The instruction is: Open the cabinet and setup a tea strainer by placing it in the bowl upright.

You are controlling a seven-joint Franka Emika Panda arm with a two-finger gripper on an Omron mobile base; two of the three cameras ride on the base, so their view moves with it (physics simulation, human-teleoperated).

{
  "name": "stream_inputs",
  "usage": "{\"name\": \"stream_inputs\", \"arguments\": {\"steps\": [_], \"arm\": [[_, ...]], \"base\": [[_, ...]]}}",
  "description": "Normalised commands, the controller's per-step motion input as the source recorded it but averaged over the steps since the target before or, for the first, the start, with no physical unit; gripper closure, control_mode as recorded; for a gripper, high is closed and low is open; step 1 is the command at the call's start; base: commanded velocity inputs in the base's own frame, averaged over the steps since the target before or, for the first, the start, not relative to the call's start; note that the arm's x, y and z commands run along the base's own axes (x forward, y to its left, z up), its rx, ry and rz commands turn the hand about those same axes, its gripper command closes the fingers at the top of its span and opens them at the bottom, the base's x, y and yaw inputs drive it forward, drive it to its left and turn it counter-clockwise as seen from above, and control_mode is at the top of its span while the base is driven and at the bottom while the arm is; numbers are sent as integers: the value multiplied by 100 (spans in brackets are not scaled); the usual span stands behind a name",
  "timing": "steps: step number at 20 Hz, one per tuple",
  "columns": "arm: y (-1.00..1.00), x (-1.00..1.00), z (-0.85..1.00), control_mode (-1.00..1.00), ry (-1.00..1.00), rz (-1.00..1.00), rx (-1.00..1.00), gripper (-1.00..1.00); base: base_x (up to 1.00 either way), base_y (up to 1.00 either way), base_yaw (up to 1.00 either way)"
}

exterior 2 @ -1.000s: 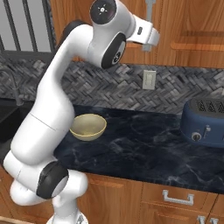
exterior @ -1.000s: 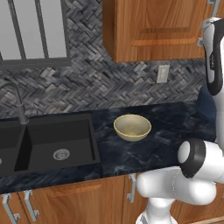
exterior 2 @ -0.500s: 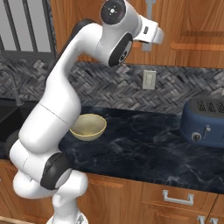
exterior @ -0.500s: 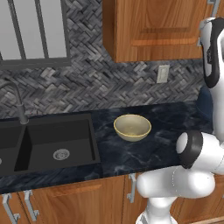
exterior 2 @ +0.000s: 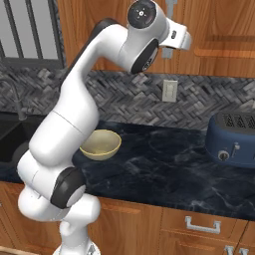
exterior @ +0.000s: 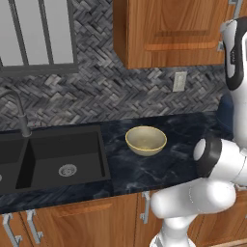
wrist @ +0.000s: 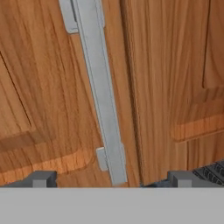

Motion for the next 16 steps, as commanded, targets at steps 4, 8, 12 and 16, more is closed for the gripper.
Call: {"name": "stream_inputs", "arguments": {"steps": [4,8,12,16], "arm": [[-1,17,-4,-100,3,0,0,-100],[0,23,-5,-100,0,1,0,-100],[-4,29,-7,-100,0,3,0,-100],[-6,26,-5,-100,0,5,0,-100]], "base": [[0,0,0],[0,0,0],[0,0,0],[0,0,0]]}}
